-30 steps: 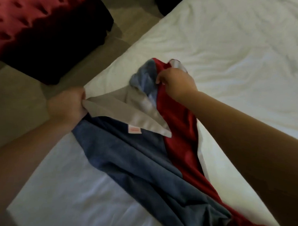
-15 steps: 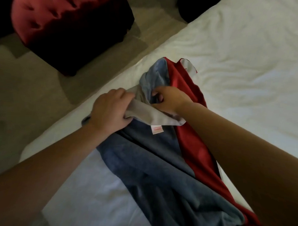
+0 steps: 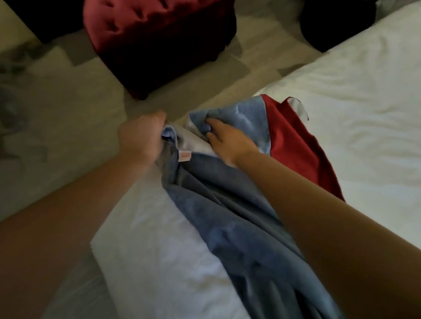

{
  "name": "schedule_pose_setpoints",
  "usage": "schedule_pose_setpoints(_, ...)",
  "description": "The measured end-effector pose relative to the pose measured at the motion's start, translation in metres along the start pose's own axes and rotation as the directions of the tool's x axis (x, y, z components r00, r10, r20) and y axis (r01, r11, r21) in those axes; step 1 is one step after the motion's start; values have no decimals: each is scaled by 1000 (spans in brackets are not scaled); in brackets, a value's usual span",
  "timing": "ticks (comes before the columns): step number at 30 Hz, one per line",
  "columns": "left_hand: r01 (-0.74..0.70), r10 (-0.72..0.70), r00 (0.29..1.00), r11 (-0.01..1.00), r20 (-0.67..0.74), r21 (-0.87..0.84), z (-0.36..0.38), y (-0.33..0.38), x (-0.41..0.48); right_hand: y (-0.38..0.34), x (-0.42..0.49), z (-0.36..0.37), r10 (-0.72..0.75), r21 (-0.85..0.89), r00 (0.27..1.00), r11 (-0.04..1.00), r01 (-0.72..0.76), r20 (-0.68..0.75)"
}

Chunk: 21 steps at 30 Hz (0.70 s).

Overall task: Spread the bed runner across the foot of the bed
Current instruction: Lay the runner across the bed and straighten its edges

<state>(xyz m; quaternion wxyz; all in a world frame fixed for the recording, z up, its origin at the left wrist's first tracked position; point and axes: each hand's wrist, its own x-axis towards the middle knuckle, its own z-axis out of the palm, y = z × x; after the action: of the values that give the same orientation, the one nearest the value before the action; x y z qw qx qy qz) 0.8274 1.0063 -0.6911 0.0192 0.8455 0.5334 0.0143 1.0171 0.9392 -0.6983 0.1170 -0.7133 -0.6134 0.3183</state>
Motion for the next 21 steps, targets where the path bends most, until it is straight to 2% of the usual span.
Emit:
schedule_pose_setpoints(4, 138, -137, 987, 990, 86, -9, 12, -38, -9, -25, 9, 12, -105, -89, 993, 990, 110, 62)
schedule_pose_setpoints(7, 270, -258, 955, 961, 146, -62, 24, -57, -21, -27, 10, 5, -178, -242, 984, 956, 166, -29)
schedule_pose_setpoints(10, 312, -296, 948, 939, 118, -147, 35, -63, -30, -11, 16, -14, -158, -315, 958, 946, 78, -238)
schedule_pose_setpoints(12, 321, -307, 946, 927, 100, -192, 36, -60, -30, 4, 23, -28, -56, -328, 948, 943, -52, -312)
schedule_pose_setpoints(15, 262, -249, 965, 927, 83, -267, 36, -54, -23, 24, 31, -38, 99, -369, 943, 903, -219, -319)
schedule_pose_setpoints(18, 198, -164, 978, 917, 128, -345, 31, -45, -13, 36, 37, -40, 143, -346, 954, 909, -232, -265)
schedule_pose_setpoints(21, 77, -40, 992, 945, 121, -318, 22, -34, -6, 45, 41, -37, 173, -268, 942, 930, -253, -288)
